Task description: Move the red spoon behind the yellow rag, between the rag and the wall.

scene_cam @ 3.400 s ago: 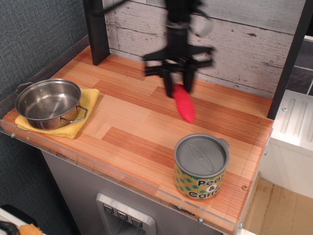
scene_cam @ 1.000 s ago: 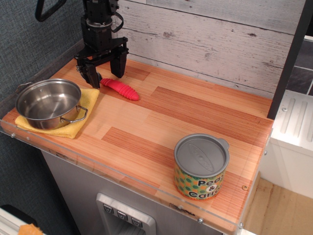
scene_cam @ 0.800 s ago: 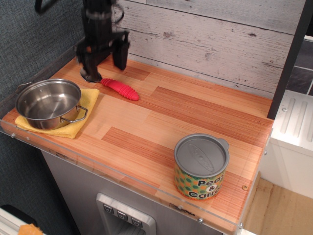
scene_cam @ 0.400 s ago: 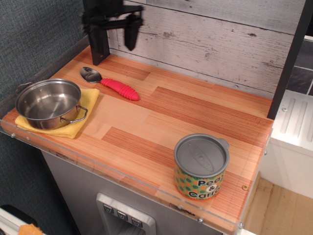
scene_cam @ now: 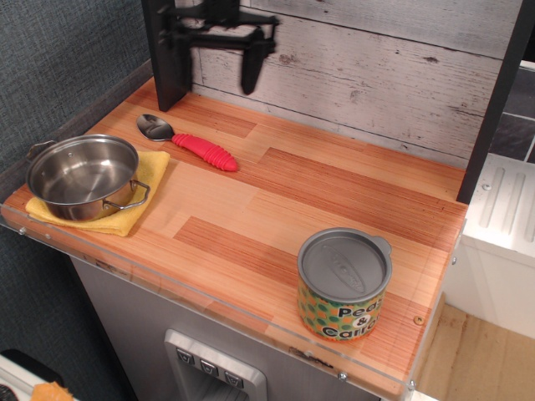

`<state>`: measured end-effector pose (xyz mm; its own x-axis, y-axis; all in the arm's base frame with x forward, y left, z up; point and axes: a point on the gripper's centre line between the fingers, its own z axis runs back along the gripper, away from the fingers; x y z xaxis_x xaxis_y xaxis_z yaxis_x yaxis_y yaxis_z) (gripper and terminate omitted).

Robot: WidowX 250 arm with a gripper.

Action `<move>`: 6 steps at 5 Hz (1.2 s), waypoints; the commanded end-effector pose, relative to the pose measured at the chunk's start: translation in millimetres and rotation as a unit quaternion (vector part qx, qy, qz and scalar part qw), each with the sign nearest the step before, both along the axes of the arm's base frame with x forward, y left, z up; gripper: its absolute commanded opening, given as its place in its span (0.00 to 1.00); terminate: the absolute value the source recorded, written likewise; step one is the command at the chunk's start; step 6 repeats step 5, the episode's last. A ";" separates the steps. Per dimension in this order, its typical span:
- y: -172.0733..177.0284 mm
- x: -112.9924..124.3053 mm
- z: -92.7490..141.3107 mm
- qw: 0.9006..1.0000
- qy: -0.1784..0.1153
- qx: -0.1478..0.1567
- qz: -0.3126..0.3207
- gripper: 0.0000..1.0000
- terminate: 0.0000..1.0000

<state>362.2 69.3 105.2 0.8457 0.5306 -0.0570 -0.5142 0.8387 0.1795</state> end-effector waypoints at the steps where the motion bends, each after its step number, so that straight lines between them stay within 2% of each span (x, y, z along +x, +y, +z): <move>1: -58.5 -15.3 34.8 0.990 -0.032 0.014 -0.136 1.00 0.00; 3: -100.0 -24.9 33.5 0.978 -0.055 0.022 -0.198 1.00 0.00; 4: -100.0 -24.9 33.5 0.978 -0.055 0.022 -0.198 1.00 0.00; 5: -100.0 -24.9 33.5 0.978 -0.055 0.022 -0.198 1.00 1.00; 6: -100.0 -24.9 33.5 0.978 -0.055 0.022 -0.198 1.00 1.00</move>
